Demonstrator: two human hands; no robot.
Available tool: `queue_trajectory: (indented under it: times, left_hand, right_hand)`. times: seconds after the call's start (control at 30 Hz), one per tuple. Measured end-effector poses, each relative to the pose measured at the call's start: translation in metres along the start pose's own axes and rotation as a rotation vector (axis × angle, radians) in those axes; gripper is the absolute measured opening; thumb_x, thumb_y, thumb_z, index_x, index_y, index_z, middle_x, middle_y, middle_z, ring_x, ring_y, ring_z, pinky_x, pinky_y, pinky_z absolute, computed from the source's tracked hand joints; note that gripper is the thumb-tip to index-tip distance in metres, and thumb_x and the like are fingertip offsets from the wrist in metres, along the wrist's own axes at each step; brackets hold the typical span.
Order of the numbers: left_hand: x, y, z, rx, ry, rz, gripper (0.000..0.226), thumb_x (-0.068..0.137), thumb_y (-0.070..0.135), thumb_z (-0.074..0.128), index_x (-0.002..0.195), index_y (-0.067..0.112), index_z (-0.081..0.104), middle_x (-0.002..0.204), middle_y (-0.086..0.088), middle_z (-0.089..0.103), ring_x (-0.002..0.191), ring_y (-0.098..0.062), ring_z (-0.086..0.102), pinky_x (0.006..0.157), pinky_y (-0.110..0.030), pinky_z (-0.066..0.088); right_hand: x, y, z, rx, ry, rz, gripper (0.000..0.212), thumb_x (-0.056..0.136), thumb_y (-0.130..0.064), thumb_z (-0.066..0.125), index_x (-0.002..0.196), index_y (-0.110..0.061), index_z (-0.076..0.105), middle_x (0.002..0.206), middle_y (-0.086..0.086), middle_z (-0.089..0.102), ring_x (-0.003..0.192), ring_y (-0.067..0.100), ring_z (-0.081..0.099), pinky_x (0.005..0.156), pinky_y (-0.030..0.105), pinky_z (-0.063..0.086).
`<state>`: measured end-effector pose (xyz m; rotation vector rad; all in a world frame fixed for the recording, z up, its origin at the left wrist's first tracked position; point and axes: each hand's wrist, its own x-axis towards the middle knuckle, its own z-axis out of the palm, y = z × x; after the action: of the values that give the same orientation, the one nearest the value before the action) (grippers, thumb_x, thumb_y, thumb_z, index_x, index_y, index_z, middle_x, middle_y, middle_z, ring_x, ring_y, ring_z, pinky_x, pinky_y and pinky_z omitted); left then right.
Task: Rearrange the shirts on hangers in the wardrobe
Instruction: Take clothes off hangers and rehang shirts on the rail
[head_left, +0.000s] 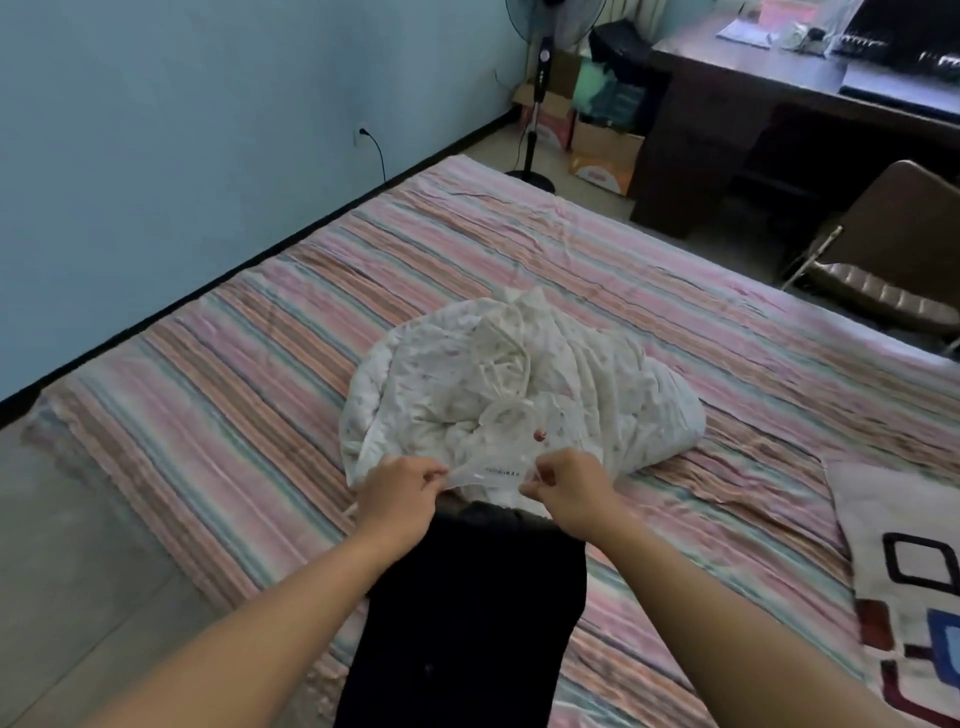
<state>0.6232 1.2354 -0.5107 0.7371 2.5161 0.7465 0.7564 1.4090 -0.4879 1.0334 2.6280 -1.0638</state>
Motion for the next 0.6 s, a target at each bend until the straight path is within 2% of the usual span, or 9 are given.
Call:
queue_trajectory:
  times: [0.07, 0.17, 0.27, 0.4, 0.5, 0.6]
  left_hand:
    - [0.027, -0.004, 0.026, -0.007, 0.006, -0.026, 0.029, 0.094, 0.023, 0.060, 0.121, 0.032, 0.068, 0.114, -0.006, 0.060, 0.109, -0.023, 0.057, 0.096, -0.030, 0.045]
    - [0.059, -0.013, 0.064, 0.006, -0.062, -0.007, 0.050, 0.094, 0.020, 0.058, 0.142, 0.031, 0.048, 0.138, -0.001, 0.051, 0.128, -0.018, 0.046, 0.104, -0.029, 0.039]
    - [0.085, -0.021, 0.095, 0.066, -0.198, 0.062, 0.071, 0.094, 0.017, 0.057, 0.154, 0.037, 0.023, 0.162, 0.008, 0.019, 0.147, -0.015, 0.022, 0.112, -0.030, 0.031]
    - [0.114, -0.027, 0.124, 0.203, -0.282, 0.106, 0.086, 0.091, 0.028, 0.060, 0.155, 0.041, 0.004, 0.164, 0.012, -0.003, 0.152, -0.017, 0.000, 0.118, -0.037, 0.027]
    - [0.137, -0.027, 0.142, 0.273, -0.357, 0.121, 0.093, 0.088, 0.034, 0.060, 0.154, 0.041, -0.004, 0.164, 0.010, -0.009, 0.152, -0.021, -0.006, 0.121, -0.042, 0.019]
    - [0.155, -0.026, 0.158, 0.344, -0.397, 0.140, 0.098, 0.086, 0.039, 0.061, 0.153, 0.041, -0.011, 0.164, 0.008, -0.012, 0.151, -0.024, -0.009, 0.122, -0.045, 0.011]
  right_hand:
    - [0.035, 0.020, 0.012, 0.033, 0.019, 0.045, 0.033, 0.089, -0.018, 0.072, 0.068, 0.001, 0.055, 0.079, 0.016, 0.068, 0.078, 0.031, 0.063, 0.062, 0.028, 0.040]
    - [0.079, 0.045, 0.027, -0.003, 0.096, 0.095, 0.028, 0.092, -0.022, 0.068, 0.078, 0.002, 0.062, 0.069, 0.008, 0.060, 0.064, 0.018, 0.053, 0.051, 0.021, 0.032]
    - [0.121, 0.064, 0.036, -0.008, 0.138, 0.112, 0.030, 0.093, -0.024, 0.066, 0.077, 0.001, 0.062, 0.068, 0.009, 0.061, 0.060, 0.016, 0.048, 0.050, 0.023, 0.031]
    - [0.172, 0.087, 0.037, 0.039, 0.133, 0.146, 0.033, 0.092, -0.025, 0.069, 0.070, -0.002, 0.057, 0.063, 0.004, 0.055, 0.056, 0.016, 0.047, 0.052, 0.029, 0.035]
    - [0.201, 0.103, 0.038, 0.006, 0.116, 0.177, 0.036, 0.090, -0.028, 0.070, 0.065, -0.008, 0.053, 0.059, 0.001, 0.048, 0.051, 0.015, 0.043, 0.049, 0.028, 0.032]
    - [0.221, 0.117, 0.044, -0.044, 0.112, 0.204, 0.037, 0.090, -0.032, 0.071, 0.065, -0.010, 0.053, 0.060, 0.002, 0.053, 0.053, 0.016, 0.047, 0.051, 0.029, 0.035]
